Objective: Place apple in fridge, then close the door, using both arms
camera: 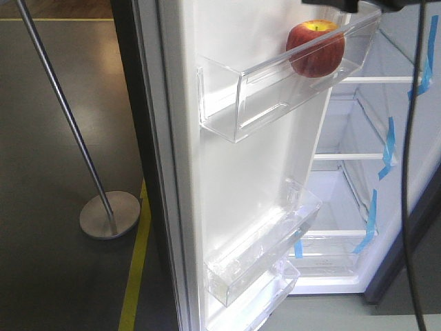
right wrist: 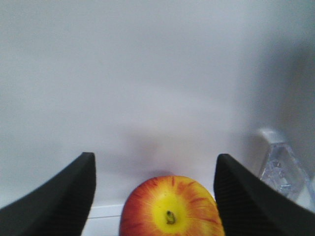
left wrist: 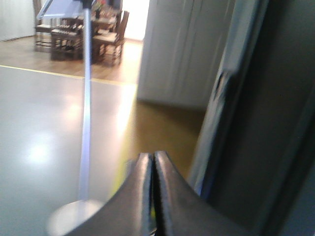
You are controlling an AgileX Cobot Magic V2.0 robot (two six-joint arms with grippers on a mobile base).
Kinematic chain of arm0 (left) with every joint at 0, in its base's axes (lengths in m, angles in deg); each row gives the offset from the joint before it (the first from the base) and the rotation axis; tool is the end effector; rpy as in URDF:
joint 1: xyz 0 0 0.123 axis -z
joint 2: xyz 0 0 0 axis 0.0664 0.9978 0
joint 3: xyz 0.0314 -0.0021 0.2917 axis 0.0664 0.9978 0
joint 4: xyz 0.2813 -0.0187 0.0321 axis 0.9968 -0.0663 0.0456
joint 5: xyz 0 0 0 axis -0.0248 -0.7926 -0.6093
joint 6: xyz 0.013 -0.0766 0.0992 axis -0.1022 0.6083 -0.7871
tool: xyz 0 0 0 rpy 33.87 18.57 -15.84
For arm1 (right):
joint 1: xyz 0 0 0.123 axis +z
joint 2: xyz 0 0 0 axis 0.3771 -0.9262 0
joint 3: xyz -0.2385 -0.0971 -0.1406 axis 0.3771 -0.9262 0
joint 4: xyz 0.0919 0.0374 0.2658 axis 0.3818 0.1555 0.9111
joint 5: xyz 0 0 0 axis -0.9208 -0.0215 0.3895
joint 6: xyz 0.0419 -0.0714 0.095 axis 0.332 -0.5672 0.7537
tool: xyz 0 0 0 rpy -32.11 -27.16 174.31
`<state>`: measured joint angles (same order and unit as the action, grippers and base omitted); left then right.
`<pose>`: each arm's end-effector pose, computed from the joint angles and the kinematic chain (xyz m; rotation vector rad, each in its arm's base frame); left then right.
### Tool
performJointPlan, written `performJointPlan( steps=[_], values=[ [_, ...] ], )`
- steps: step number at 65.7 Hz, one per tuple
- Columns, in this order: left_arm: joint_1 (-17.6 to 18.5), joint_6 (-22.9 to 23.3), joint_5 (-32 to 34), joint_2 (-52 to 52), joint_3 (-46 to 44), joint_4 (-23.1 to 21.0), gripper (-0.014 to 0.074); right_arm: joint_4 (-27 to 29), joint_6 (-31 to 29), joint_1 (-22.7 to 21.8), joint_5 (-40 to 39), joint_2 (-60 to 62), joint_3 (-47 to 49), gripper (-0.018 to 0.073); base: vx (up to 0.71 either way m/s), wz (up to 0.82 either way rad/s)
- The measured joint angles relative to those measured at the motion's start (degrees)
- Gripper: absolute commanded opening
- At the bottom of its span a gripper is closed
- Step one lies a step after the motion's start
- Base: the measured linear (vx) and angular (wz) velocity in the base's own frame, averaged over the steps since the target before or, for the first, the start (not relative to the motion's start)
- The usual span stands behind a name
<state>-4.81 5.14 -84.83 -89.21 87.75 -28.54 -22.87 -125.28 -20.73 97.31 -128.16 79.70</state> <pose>0.1157 0.0039 0.1956 -0.2770 1.5676 -0.2237 0.4024 0.0856 0.4713 -0.5879 1.8677 0.5499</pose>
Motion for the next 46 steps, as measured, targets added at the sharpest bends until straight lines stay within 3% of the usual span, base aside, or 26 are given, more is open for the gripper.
performJointPlan(
  steps=[10,27,32,46],
  values=[
    [0.0,4.97,4.07,0.0,0.0,-2.56,-0.0007,-1.98,0.53,0.0,1.93,5.65,0.3,-0.0017,0.0,0.0],
    [0.0,8.12,11.94,0.0,0.0,-3.06,-0.0007,-5.48,2.53,0.0,9.43,13.96,-4.16,-0.0005,0.0,0.0],
    [0.0,11.77,15.36,0.0,0.0,-3.12,-0.0007,-5.64,2.3,0.0,9.17,17.71,-10.21,-0.0005,0.0,0.0],
    [0.0,27.66,24.2,0.0,0.0,-3.01,-0.0007,-5.74,0.07,0.0,4.7,30.49,-29.79,-0.0005,0.0,0.0]
  ],
)
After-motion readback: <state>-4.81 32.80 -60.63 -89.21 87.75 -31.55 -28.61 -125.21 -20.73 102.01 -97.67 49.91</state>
